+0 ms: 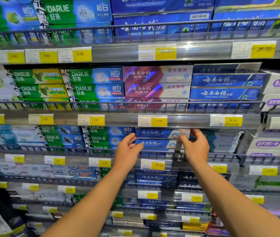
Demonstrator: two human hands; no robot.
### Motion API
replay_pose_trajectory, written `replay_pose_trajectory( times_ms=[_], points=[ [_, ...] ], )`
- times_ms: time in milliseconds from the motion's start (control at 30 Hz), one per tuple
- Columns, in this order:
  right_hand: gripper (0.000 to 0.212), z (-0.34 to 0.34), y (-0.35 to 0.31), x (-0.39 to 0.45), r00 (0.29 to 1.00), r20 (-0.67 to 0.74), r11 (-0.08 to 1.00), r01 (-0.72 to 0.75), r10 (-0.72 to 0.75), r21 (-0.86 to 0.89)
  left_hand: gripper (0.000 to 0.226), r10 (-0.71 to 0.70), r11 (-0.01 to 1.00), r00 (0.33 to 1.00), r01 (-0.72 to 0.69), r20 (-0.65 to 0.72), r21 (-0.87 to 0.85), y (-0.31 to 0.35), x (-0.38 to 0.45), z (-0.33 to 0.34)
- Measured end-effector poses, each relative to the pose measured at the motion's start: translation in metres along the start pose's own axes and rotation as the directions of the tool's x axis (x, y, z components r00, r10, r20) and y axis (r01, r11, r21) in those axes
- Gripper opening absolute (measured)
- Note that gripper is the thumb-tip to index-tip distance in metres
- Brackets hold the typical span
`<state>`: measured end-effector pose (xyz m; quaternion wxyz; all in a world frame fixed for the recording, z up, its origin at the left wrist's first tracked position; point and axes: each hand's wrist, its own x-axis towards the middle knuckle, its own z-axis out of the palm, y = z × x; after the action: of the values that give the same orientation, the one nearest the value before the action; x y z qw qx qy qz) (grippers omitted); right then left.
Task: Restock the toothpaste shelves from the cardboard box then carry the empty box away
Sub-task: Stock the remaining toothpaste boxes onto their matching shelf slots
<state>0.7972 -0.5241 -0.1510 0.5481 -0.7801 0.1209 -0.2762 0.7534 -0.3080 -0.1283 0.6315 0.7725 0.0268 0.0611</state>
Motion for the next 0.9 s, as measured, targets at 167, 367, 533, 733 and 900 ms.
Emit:
replay_pose_trajectory(
  times_ms=[167,367,533,733,900],
  points=[
    [0.042,-0.004,0.000,0.006,0.999,0.041,0.999,-0.008,0.010,-0.054,0.052,-0.006,1.000,1.000,0.007,-0.020,0.012,0.000,-0.006,-0.001],
    [0.044,-0.018,0.000,-0.013,0.999,0.032,0.999,-0.033,0.033,-0.012,0.048,-0.030,1.000,1.000,0.030,-0.006,0.003,-0.002,-0.018,-0.001],
    [0.041,-0.037,0.015,-0.062,0.995,0.070,0.997,-0.065,0.068,-0.049,0.047,-0.046,0.998,0.995,0.043,0.088,0.036,-0.012,-0.038,0.008],
    [0.040,-0.061,0.043,-0.144,0.953,0.227,0.972,-0.162,0.199,-0.170,0.049,-0.112,0.990,0.960,0.085,0.257,0.113,-0.045,-0.083,0.024],
    [0.048,-0.088,0.064,-0.200,0.875,0.340,0.909,-0.218,0.343,-0.356,0.047,-0.203,0.975,0.902,0.151,0.380,0.162,-0.076,-0.129,0.040]
  ],
)
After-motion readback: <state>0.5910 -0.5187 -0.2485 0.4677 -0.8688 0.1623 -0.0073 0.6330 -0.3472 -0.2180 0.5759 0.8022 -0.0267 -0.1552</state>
